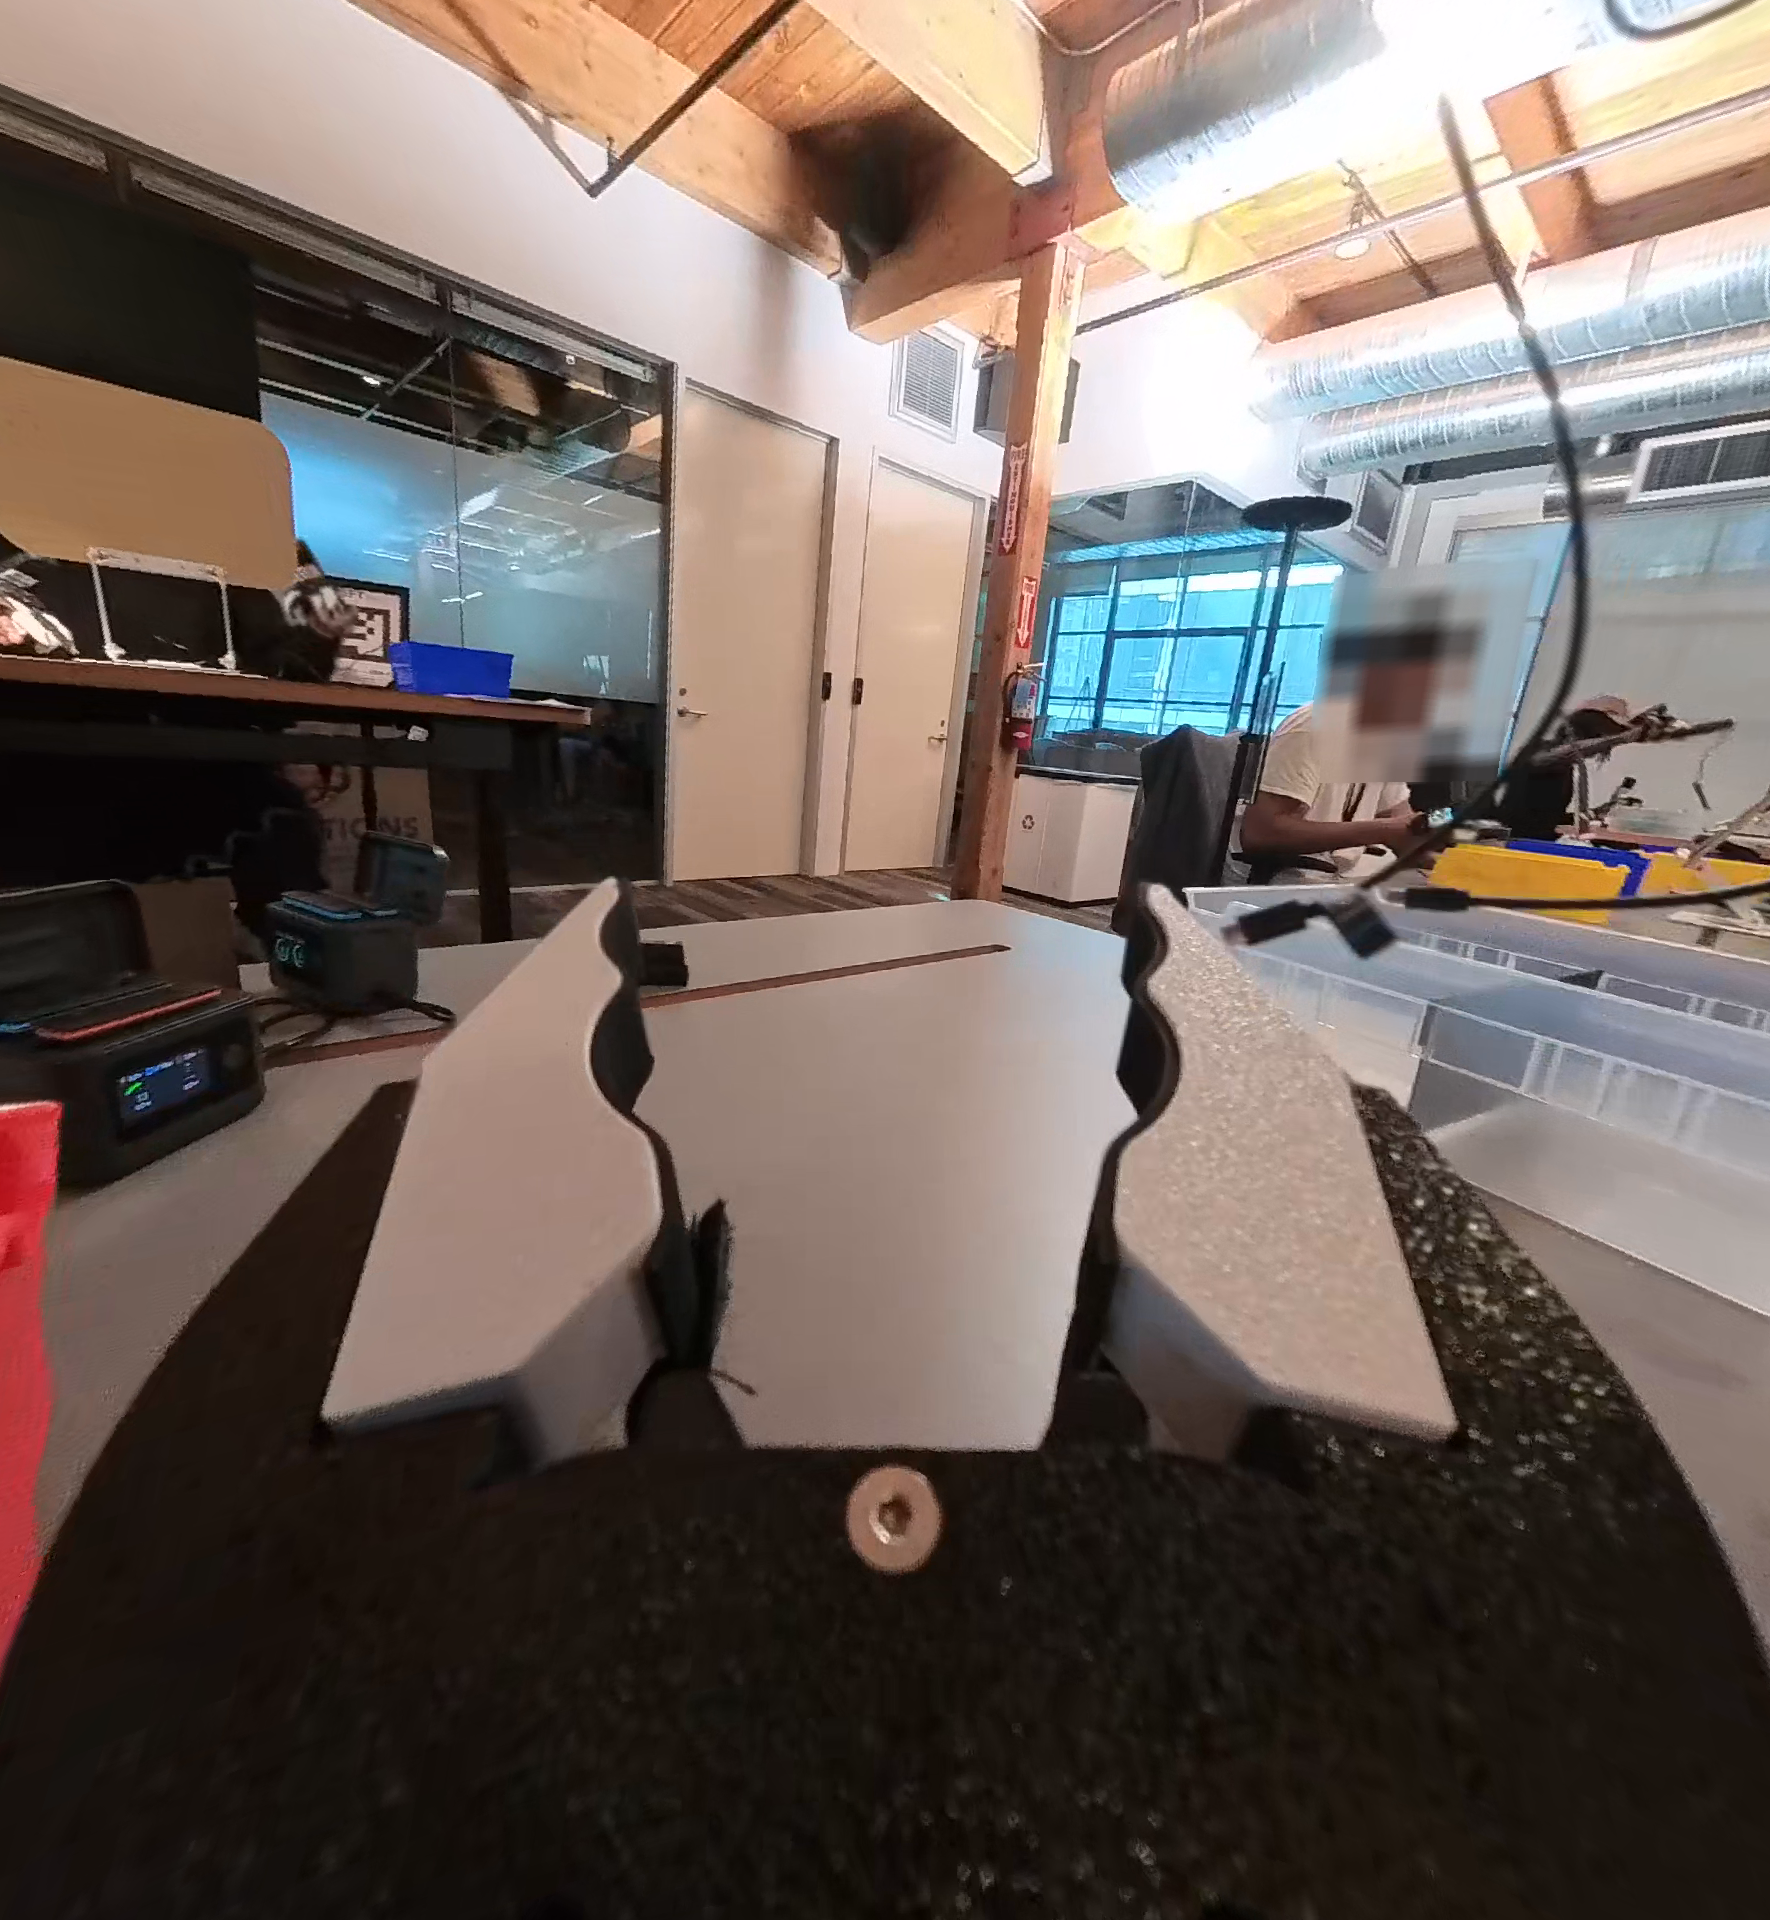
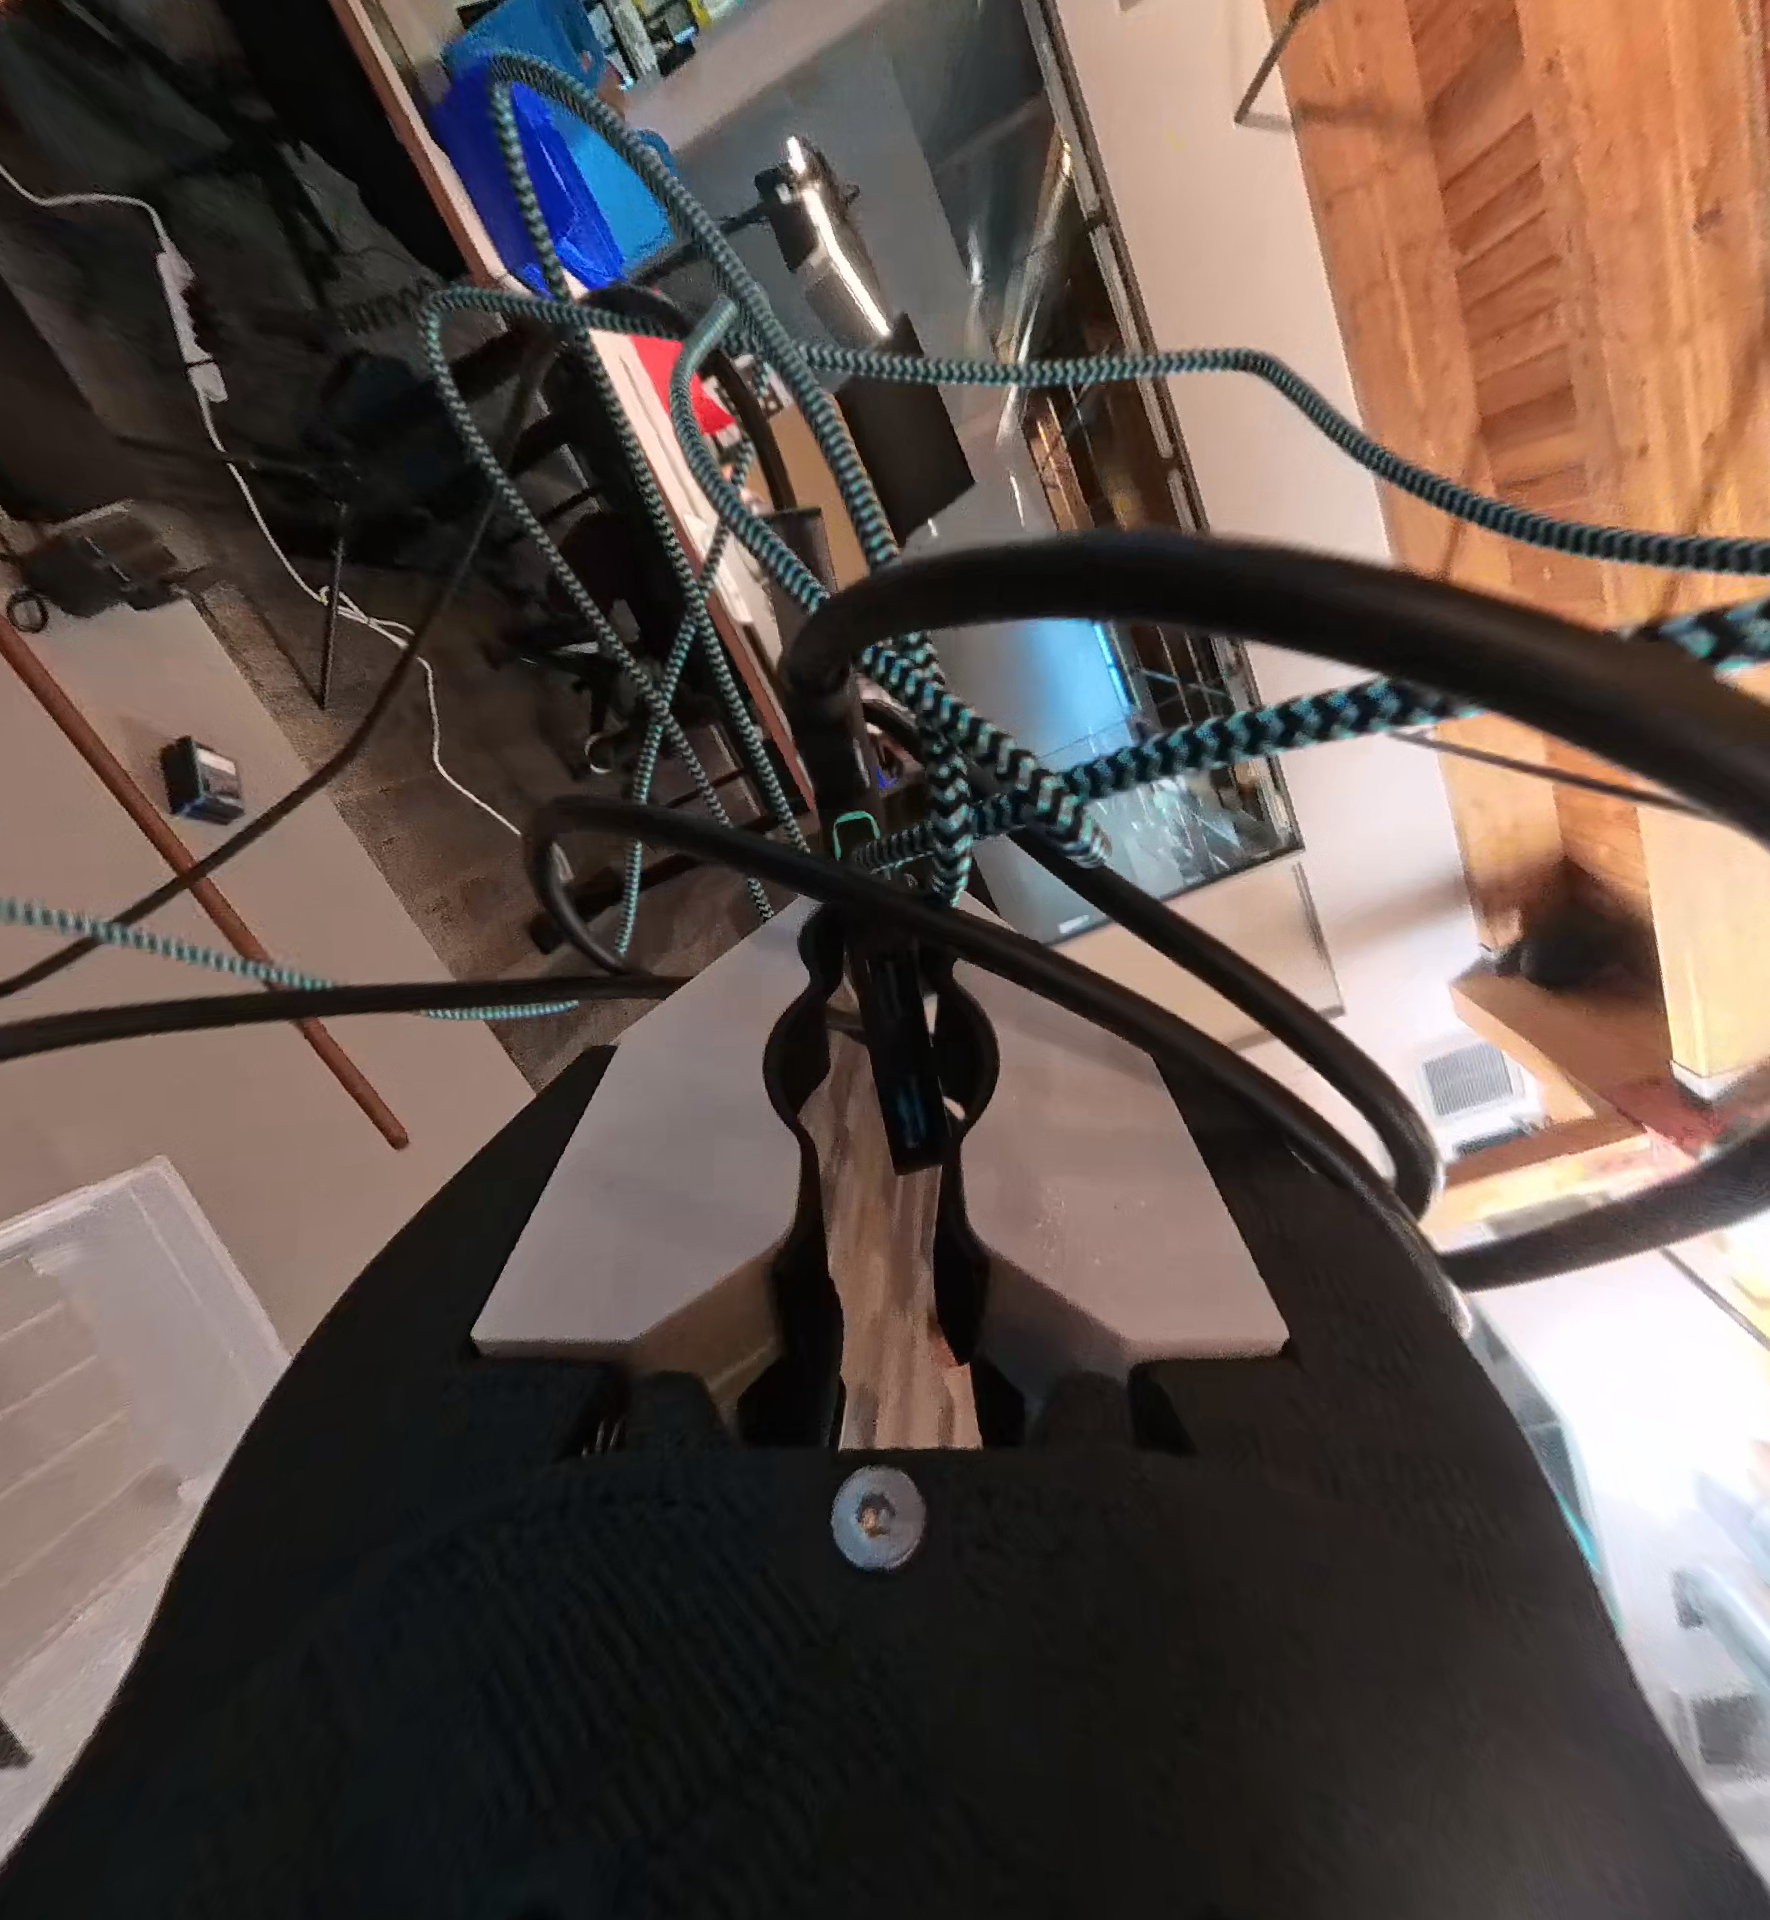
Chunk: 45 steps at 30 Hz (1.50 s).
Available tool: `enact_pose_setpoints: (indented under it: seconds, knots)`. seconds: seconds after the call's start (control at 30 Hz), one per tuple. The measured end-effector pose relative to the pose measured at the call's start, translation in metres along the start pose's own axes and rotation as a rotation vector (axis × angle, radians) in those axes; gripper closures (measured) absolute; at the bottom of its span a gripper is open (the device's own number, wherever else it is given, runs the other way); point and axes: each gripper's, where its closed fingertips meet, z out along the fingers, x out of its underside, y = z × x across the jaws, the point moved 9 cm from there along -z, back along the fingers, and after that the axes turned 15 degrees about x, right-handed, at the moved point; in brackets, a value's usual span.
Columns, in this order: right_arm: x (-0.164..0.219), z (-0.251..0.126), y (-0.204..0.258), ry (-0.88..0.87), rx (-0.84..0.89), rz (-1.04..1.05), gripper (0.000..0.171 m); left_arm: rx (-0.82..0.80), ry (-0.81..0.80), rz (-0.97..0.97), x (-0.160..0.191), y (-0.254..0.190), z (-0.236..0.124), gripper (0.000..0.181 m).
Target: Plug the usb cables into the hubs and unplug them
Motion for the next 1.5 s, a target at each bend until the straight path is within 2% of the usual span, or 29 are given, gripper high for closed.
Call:
enact_pose_setpoints:
  seconds: [0.23, 0.43, 0.6, 0.87, 1.0, 1.1, 1.3, 1.5]
  knots:
    - [0.044, 0.011, -0.025, 0.133, 0.085, -0.05, 0.159, 0.023, 0.024, -0.021, 0.003, 0.0, 0.002, 0.093]
    - [0.054, 0.033, -0.046, 0.154, 0.149, -0.081, 0.159, 0.021, 0.047, -0.022, 0.006, 0.001, 0.003, 0.093]
    - [0.076, 0.045, -0.032, 0.147, 0.175, -0.093, 0.159, 0.029, 0.052, -0.032, 0.007, 0.002, 0.004, 0.093]
    - [0.146, 0.049, 0.054, 0.137, 0.227, -0.195, 0.159, 0.046, 0.063, -0.057, 0.01, 0.003, 0.006, 0.093]
    - [0.179, 0.038, 0.113, 0.115, 0.305, -0.299, 0.16, 0.051, 0.061, -0.064, 0.01, 0.002, 0.006, 0.093]
    - [0.202, 0.022, 0.164, 0.11, 0.278, -0.385, 0.16, 0.056, 0.061, -0.069, 0.011, 0.002, 0.007, 0.093]
    - [0.24, -0.01, 0.258, 0.142, 0.001, -0.515, 0.159, 0.064, 0.065, -0.075, 0.012, 0.001, 0.008, 0.093]
    - [0.271, -0.019, 0.314, 0.312, -0.399, -0.454, 0.159, 0.071, 0.068, -0.078, 0.012, 0.001, 0.008, 0.094]
